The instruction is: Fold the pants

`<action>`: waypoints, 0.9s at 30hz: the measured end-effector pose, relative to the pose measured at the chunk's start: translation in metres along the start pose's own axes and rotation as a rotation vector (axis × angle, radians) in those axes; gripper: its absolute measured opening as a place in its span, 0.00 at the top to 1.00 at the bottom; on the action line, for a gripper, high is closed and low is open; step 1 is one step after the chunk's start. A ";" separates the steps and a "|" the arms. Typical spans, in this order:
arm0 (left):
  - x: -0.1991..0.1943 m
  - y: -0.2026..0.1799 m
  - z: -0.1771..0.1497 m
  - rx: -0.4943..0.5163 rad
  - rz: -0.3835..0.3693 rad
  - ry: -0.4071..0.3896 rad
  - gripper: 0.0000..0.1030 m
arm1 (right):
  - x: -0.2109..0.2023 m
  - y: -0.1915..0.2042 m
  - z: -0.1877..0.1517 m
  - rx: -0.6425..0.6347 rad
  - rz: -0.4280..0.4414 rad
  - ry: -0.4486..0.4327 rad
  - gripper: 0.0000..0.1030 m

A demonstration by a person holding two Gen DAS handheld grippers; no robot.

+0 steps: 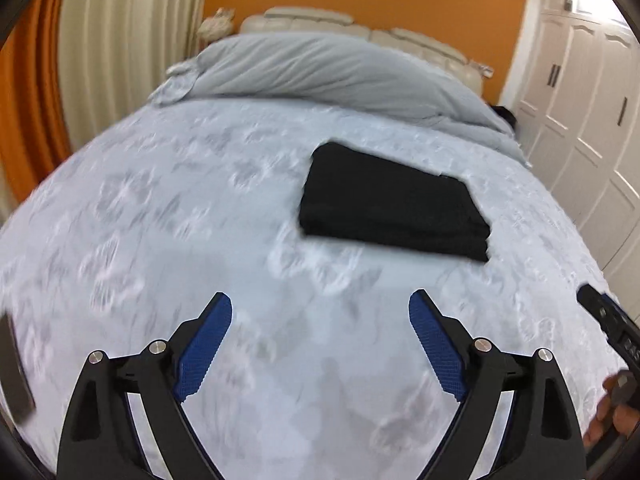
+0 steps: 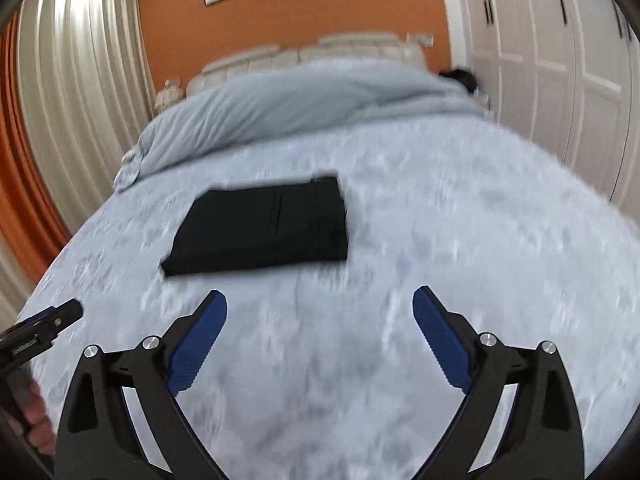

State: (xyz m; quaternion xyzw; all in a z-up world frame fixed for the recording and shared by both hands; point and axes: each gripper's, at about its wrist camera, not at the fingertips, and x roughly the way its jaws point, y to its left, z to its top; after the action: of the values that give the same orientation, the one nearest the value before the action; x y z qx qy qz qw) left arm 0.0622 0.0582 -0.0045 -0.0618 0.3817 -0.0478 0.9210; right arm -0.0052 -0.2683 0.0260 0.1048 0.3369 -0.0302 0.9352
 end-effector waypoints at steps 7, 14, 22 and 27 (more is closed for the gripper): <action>0.008 0.001 -0.016 0.002 0.042 -0.018 0.15 | -0.006 0.005 -0.023 -0.067 -0.060 0.004 0.10; 0.007 -0.018 -0.026 0.136 0.138 -0.088 0.15 | -0.008 0.003 -0.025 -0.073 -0.077 -0.014 0.10; 0.002 -0.026 -0.025 0.177 0.177 -0.134 0.15 | -0.006 0.011 -0.027 -0.108 -0.074 -0.012 0.09; 0.003 -0.029 -0.024 0.177 0.217 -0.138 0.15 | -0.003 0.018 -0.030 -0.126 -0.076 -0.007 0.09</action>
State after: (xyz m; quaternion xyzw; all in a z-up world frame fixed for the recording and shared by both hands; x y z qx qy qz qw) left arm 0.0459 0.0276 -0.0195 0.0582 0.3162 0.0229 0.9466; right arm -0.0240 -0.2440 0.0091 0.0330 0.3386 -0.0447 0.9393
